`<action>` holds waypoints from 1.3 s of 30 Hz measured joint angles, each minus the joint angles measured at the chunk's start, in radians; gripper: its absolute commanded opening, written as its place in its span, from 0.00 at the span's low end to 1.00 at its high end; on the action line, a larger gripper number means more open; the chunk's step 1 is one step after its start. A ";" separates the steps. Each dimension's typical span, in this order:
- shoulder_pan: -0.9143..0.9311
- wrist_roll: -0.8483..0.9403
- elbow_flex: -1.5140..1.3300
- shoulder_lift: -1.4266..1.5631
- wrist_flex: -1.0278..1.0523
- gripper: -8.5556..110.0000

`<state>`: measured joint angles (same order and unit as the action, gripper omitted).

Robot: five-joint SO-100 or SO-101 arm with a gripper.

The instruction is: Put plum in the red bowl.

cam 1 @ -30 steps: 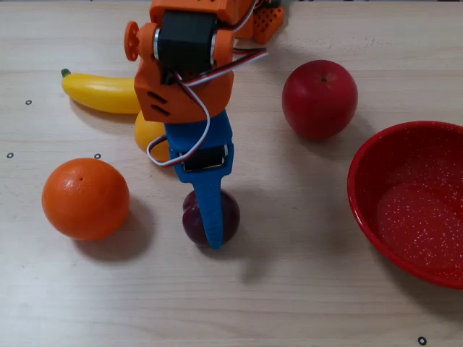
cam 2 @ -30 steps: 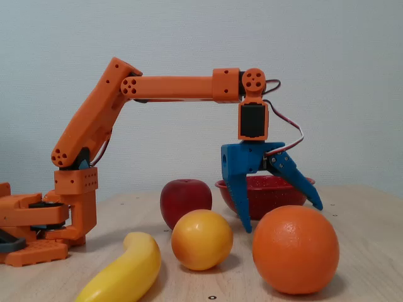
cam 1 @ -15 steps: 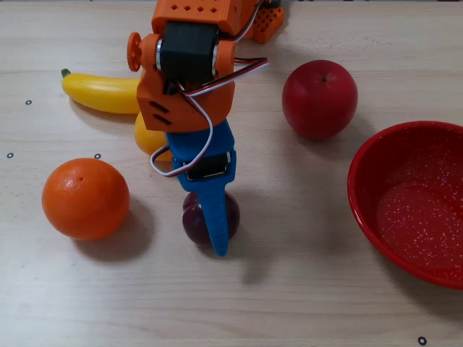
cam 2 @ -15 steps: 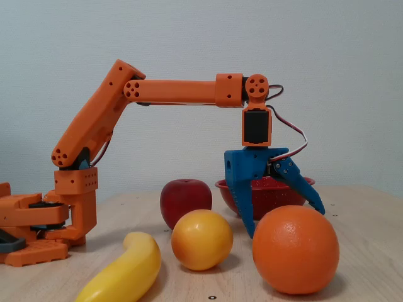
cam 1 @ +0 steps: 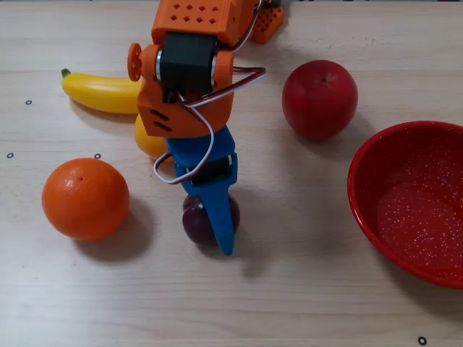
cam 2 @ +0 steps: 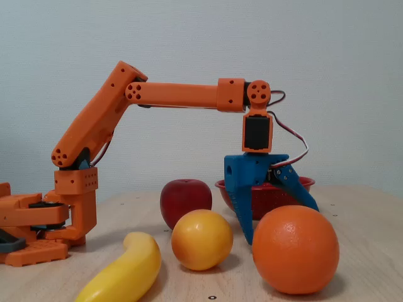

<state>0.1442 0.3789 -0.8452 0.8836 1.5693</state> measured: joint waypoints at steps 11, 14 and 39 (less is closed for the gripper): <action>0.000 0.006 0.000 0.000 0.000 0.49; 0.000 0.012 0.000 -0.005 0.000 0.49; 0.000 0.014 0.000 -0.005 -0.002 0.49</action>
<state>0.1442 0.3927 -0.8452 0.8790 1.5677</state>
